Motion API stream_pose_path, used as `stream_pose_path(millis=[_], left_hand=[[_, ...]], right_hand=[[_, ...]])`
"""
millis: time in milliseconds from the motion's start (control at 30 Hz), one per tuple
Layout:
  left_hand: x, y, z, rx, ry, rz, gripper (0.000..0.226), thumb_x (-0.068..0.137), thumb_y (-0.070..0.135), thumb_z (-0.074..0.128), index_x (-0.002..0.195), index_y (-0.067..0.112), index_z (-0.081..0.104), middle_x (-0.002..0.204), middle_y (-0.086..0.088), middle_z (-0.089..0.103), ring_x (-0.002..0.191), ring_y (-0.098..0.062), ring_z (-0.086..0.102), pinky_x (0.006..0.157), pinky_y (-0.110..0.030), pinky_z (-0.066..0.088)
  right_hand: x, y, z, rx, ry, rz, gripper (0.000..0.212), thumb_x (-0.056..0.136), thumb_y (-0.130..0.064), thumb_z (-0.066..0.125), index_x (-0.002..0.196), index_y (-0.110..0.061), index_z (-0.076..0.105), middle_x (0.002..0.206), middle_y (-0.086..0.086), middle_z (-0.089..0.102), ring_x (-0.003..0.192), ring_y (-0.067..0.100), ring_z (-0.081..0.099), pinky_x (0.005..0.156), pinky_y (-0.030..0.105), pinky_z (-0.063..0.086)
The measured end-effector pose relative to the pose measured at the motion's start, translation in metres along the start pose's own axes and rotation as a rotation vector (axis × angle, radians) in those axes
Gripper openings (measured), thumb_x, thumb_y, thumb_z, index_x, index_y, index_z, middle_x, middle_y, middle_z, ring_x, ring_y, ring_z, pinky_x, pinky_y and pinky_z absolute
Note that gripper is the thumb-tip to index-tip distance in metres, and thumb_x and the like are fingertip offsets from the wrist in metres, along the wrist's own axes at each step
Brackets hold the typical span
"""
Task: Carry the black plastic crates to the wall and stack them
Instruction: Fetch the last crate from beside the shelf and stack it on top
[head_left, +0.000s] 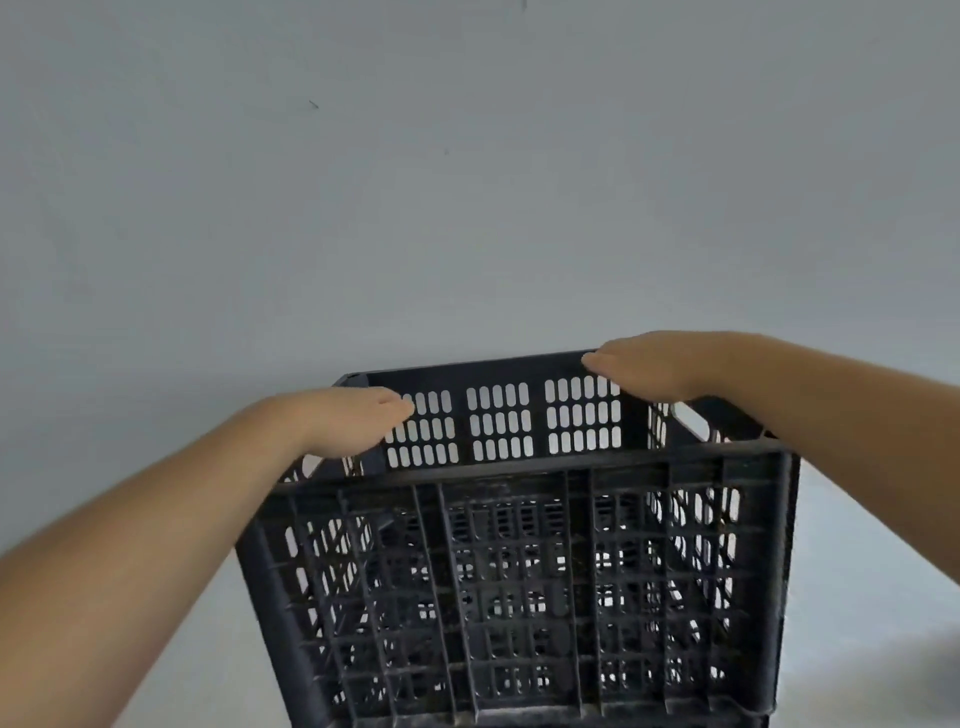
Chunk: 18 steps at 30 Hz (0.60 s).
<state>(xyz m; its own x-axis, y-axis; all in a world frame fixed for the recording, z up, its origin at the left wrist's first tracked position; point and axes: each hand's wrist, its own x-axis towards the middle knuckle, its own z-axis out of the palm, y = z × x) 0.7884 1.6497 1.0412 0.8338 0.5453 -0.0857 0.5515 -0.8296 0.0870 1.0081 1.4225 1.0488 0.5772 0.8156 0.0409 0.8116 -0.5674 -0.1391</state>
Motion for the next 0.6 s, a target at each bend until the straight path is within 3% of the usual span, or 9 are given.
stream_pose_path(millis=[67, 200, 333, 400, 467, 500, 533, 600], left_hand=[[0.013, -0.018, -0.012, -0.018, 0.017, -0.017, 0.05, 0.108, 0.051, 0.019, 0.142, 0.03, 0.049, 0.161, 0.008, 0.036, 0.14, -0.016, 0.038, 0.121, -0.037, 0.022], [0.041, -0.052, -0.03, -0.071, 0.033, -0.074, 0.055, 0.107, 0.052, 0.026, 0.157, 0.03, 0.034, 0.164, 0.012, 0.03, 0.15, -0.015, 0.027, 0.12, -0.036, 0.017], [0.065, -0.077, -0.029, -0.062, 0.024, -0.035, 0.052, 0.107, 0.049, 0.032, 0.156, 0.029, 0.035, 0.162, 0.01, 0.034, 0.147, -0.014, 0.031, 0.116, -0.031, 0.021], [0.075, -0.087, -0.02, -0.063, 0.004, -0.015, 0.063, 0.101, 0.06, 0.033, 0.157, 0.031, 0.033, 0.164, 0.011, 0.029, 0.149, -0.012, 0.028, 0.117, -0.03, 0.019], [0.084, -0.095, -0.011, -0.05, -0.011, 0.025, 0.101, 0.072, 0.093, 0.027, 0.156, 0.037, 0.031, 0.166, 0.015, 0.019, 0.152, -0.008, 0.019, 0.121, -0.032, 0.014], [0.089, -0.102, -0.005, -0.047, -0.016, 0.032, 0.118, 0.054, 0.105, 0.021, 0.154, 0.044, 0.031, 0.167, 0.018, 0.013, 0.153, -0.006, 0.012, 0.123, -0.034, 0.009], [0.095, -0.109, 0.001, -0.064, -0.018, 0.045, 0.122, 0.042, 0.11, 0.017, 0.149, 0.051, 0.031, 0.166, 0.021, 0.01, 0.153, -0.003, 0.006, 0.124, -0.036, 0.006], [0.103, -0.114, 0.009, -0.121, -0.015, 0.078, 0.111, 0.041, 0.111, 0.018, 0.138, 0.06, 0.033, 0.161, 0.03, 0.007, 0.15, 0.003, 0.001, 0.125, -0.037, 0.002]], right_hand=[[0.015, 0.02, -0.006, -0.035, -0.01, 0.066, 0.068, 0.106, -0.057, 0.014, 0.158, -0.017, 0.029, 0.165, 0.002, 0.029, 0.151, 0.022, 0.025, 0.122, 0.041, 0.017], [0.038, 0.051, -0.011, -0.049, -0.028, 0.118, 0.066, 0.106, -0.055, 0.018, 0.155, -0.015, 0.034, 0.161, 0.004, 0.036, 0.147, 0.023, 0.033, 0.121, 0.04, 0.022], [0.05, 0.066, -0.004, -0.001, -0.04, 0.138, 0.072, 0.102, -0.059, 0.02, 0.16, -0.015, 0.021, 0.167, 0.0, 0.021, 0.153, 0.019, 0.021, 0.122, 0.035, 0.013], [0.053, 0.07, 0.005, 0.021, -0.087, 0.154, 0.09, 0.091, -0.072, 0.018, 0.162, -0.016, 0.013, 0.168, -0.001, 0.013, 0.154, 0.018, 0.015, 0.122, 0.033, 0.009], [0.054, 0.071, 0.013, 0.052, -0.134, 0.155, 0.117, 0.072, -0.093, 0.015, 0.163, -0.019, 0.007, 0.169, -0.007, 0.003, 0.155, 0.016, 0.009, 0.121, 0.032, 0.006], [0.055, 0.074, 0.015, 0.064, -0.143, 0.155, 0.139, 0.052, -0.105, 0.01, 0.163, -0.021, 0.005, 0.168, -0.011, -0.001, 0.155, 0.014, 0.007, 0.121, 0.031, 0.005], [0.057, 0.079, 0.018, 0.061, -0.149, 0.158, 0.156, 0.033, -0.11, 0.006, 0.163, -0.022, 0.003, 0.167, -0.014, -0.004, 0.155, 0.012, 0.006, 0.121, 0.03, 0.005], [0.06, 0.086, 0.021, 0.049, -0.167, 0.156, 0.165, 0.022, -0.11, 0.002, 0.163, -0.024, 0.001, 0.167, -0.016, -0.008, 0.154, 0.01, 0.005, 0.121, 0.03, 0.004]])
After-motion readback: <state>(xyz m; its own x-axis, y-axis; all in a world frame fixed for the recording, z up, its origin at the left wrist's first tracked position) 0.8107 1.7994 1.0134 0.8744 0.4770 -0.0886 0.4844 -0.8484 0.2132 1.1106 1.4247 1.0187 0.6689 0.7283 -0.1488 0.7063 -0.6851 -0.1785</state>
